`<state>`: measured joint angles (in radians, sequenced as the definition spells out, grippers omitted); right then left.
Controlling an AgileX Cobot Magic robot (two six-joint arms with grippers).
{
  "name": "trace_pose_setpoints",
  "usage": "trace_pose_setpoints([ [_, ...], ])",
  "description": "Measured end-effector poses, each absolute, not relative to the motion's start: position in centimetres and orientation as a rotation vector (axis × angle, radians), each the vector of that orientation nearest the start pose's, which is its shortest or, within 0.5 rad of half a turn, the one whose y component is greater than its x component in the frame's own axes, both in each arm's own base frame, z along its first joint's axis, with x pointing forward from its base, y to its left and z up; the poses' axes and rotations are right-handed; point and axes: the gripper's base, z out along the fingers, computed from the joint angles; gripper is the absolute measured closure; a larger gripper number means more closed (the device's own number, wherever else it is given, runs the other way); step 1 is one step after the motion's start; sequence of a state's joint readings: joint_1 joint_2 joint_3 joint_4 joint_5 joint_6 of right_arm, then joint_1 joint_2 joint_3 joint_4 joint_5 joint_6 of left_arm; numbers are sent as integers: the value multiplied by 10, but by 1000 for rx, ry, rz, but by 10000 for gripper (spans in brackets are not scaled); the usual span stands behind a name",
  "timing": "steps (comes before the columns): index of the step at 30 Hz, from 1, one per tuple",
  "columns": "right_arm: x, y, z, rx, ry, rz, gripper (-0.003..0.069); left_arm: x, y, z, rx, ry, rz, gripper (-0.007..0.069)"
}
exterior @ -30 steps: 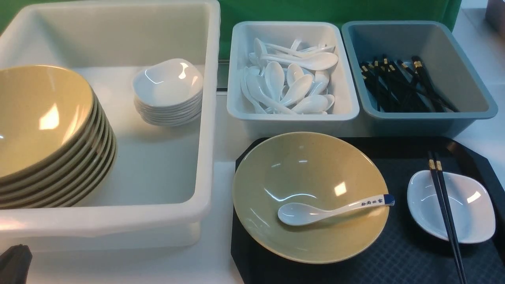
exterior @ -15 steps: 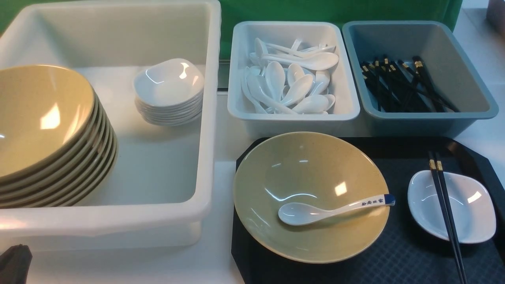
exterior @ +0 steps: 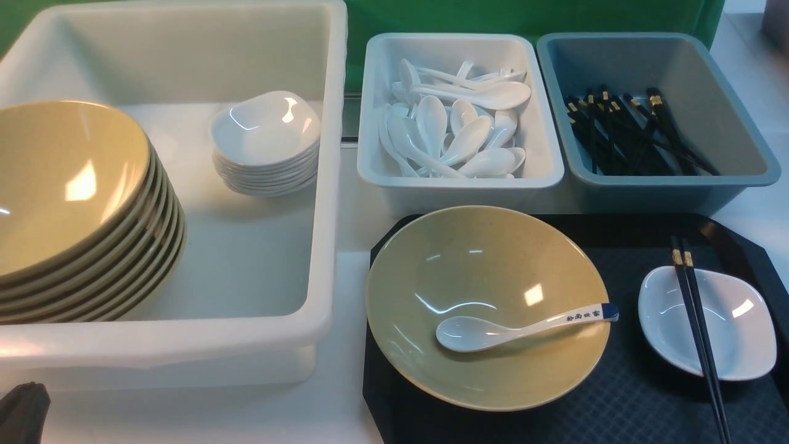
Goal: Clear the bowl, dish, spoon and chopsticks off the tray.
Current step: Use the right arm to grab the chopsticks
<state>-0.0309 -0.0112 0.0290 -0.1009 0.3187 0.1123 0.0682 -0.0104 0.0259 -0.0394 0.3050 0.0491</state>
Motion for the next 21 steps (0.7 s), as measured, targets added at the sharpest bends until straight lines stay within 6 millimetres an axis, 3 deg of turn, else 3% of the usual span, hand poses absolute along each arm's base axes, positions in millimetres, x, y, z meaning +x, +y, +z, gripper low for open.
trace_pose_setpoints([
  [21,54,-5,175,45,1818,-55,421,54,3,177,-43,1804,46,636],
])
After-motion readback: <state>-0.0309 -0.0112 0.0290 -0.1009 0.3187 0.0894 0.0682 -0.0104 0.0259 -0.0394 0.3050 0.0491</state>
